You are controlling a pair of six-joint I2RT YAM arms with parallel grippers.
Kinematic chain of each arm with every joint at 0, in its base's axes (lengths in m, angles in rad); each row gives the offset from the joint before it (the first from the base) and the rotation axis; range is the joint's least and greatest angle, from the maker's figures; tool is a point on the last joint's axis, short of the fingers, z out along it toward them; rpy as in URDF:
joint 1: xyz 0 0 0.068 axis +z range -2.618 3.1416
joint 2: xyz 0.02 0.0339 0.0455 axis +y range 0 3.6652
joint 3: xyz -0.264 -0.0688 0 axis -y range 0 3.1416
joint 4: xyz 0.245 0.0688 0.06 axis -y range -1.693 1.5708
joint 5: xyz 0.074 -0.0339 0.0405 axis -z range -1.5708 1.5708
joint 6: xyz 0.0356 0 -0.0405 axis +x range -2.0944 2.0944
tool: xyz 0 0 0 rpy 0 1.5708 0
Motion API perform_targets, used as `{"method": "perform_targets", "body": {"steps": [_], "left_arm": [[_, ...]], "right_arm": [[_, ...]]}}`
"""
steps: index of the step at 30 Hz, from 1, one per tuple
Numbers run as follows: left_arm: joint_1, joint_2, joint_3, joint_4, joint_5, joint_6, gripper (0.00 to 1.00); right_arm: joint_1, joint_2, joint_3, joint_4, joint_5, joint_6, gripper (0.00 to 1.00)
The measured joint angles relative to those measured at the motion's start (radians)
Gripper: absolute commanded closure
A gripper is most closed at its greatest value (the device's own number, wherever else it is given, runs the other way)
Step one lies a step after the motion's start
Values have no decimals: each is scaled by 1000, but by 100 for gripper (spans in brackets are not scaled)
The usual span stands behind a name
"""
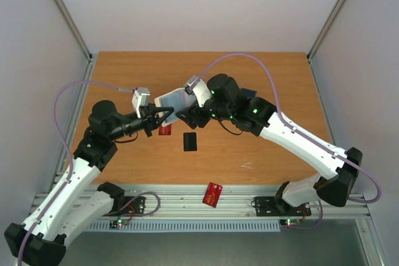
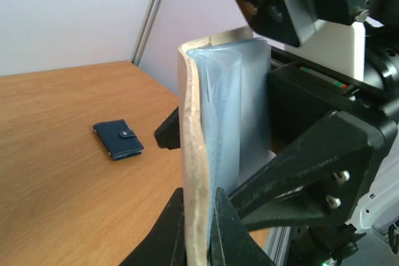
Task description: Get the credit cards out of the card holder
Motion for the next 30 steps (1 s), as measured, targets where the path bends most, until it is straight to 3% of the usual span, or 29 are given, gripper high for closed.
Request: {"method": "perform_targets", "body": {"steps": [3,4,5,8,9,15,18,26,30], "left_arm": [[3,0,0,4,-4,-5,100],[3,1,0,9,-2,-6,99],[3,1,0,18,3,-6,96],[1,2,-2,39,24,-16,64],[0,1,-2,47,41,-17,59],[-2,-47,0,53,115,-35,67],[-2,-66,4,33,117,-14,55],[-4,-36,4,34,91,15,50],[-4,-31,4,29,34,3,56]], "right_arm": [[6,-21,-4,5,29,-2,76],[9,-37,-15,13,32,-2,91],[13,-47,-23,18,31,-6,98],[24,-76,-36,23,26,-10,99],[21,-84,-39,21,31,-14,99],[-145,-152,-81,-1,-116,-18,99],[-217,-180,-85,-11,-230,-17,99],[-222,-187,-76,-35,-431,-17,99],[-222,-185,-71,-40,-537,-26,99]]}}
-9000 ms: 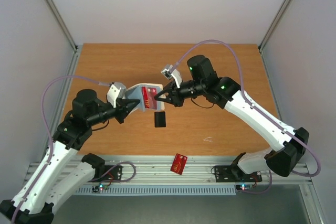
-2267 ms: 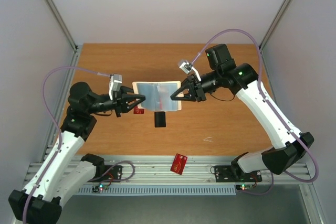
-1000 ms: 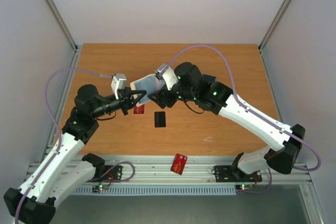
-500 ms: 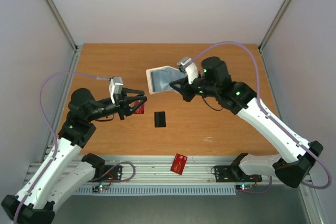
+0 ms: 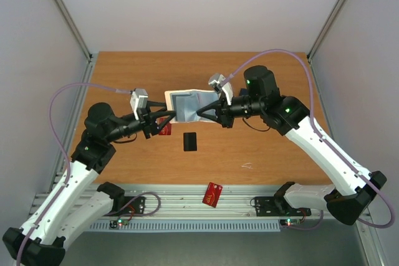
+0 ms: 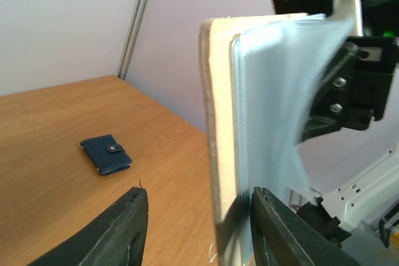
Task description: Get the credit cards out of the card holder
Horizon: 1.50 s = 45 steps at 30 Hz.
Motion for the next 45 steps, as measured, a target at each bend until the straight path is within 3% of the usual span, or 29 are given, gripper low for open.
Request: {"method": "perform_targets", "body": {"steps": [6,14,17,19,21,22,23,26,27,30,33,35,40,42,45], "left_arm": [[0,-2,0,-11,-21,-9,71],[0,-2,-1,26,32,-21,41],[0,-2,-2,63,80,-42,36],[0,-2,-2,77,100,-52,39],[0,-2,-2,84,114,-60,60],[0,-2,-2,86,122,-61,79],[0,-2,-2,90,133,-63,95],[0,-2,-2,106,168,-67,100],[0,-3,-2,107,169,-64,100],[0,-6,4,53,130,-37,100],[-6,7,32,-113,-91,95,100],[-8,31,35,-205,-344,279,100],[-7,102,-48,-301,-769,752,100],[-5,113,-47,-356,-819,815,100],[-3,106,-1,-436,-745,792,100]], "right_arm": [[0,28,44,-31,-153,-25,99],[0,46,52,-34,-233,-26,99],[0,63,52,-13,-255,-17,99],[0,76,52,1,-272,-14,99],[0,86,52,12,-291,-13,99],[0,90,52,16,-303,-13,96],[0,94,52,19,-312,-11,85],[-2,106,52,25,-311,-8,53],[-5,108,52,26,-306,-2,38],[-16,100,42,41,-241,11,21],[-42,66,14,31,-81,32,15],[-58,51,11,1,58,35,11],[-62,53,11,-65,233,57,11],[-53,59,10,-60,262,74,9],[-19,69,4,-28,283,104,2]]}}
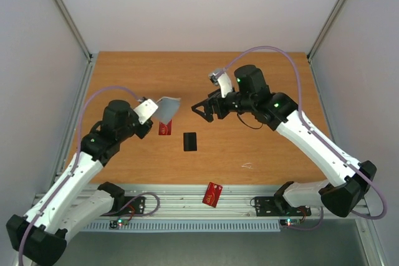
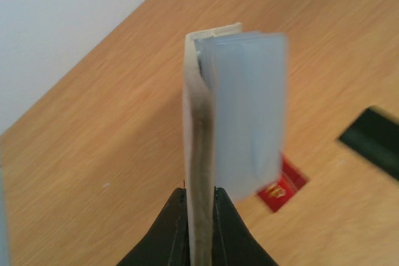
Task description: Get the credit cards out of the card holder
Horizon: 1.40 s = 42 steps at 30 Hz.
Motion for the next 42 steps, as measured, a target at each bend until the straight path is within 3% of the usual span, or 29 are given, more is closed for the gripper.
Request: {"method": "perform_targets", "body": {"steps": [10,19,21,24,30,32,34,38,42], "left_arm": [[0,-70,85,42,535,-462,100],[22,-123,77,163,836,-629,100],[30,-131,68,204,883,-649,100],[37,-134,55,259,937,-679,100],[47,-135,23,343,984,-740,100],[49,-135,18,367,991,-759,99],[51,-135,16,378,993,-775,84],[51,-138,15,381,981,-777,69],[59,-153,16,331,959,-750,67]], "right_arm": [[39,68,-11,134,-69,57,2],[38,47,-11,76,-156,-45,2],[38,40,-11,59,-211,-70,8],[36,32,-11,50,-339,-97,30],[37,28,-2,56,-496,-95,96],[33,25,0,61,-516,-91,99],[32,21,0,62,-524,-84,99],[32,6,0,54,-528,-85,99],[32,-19,2,16,-514,-101,99]]}}
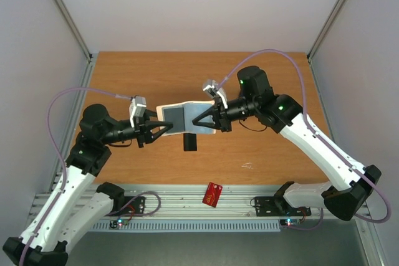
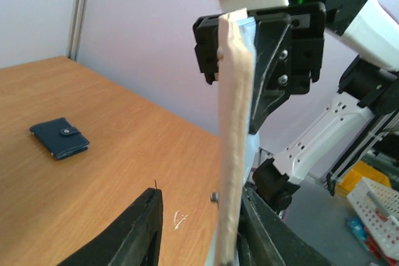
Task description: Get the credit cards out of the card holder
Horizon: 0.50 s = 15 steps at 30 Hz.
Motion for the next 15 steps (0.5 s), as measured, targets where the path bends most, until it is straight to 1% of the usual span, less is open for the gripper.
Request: {"method": "perform_targets", "body": {"steps": [2,9,12,15], "left_arm": [[4,-10,1,-29,-3,26,72],[30,-56,5,-104,-39,148,73],[36,-58,5,-106,-31,176,78],[36,-51,5,-92,-18,184,79]], "right_arm": [[-1,-14,1,-18,6,-8,99],[-14,-38,6,-57,14,-27,99],[-17,-37,9,-62,10,-26,99],[-17,-33,14,-61,-6,-25,99]]}}
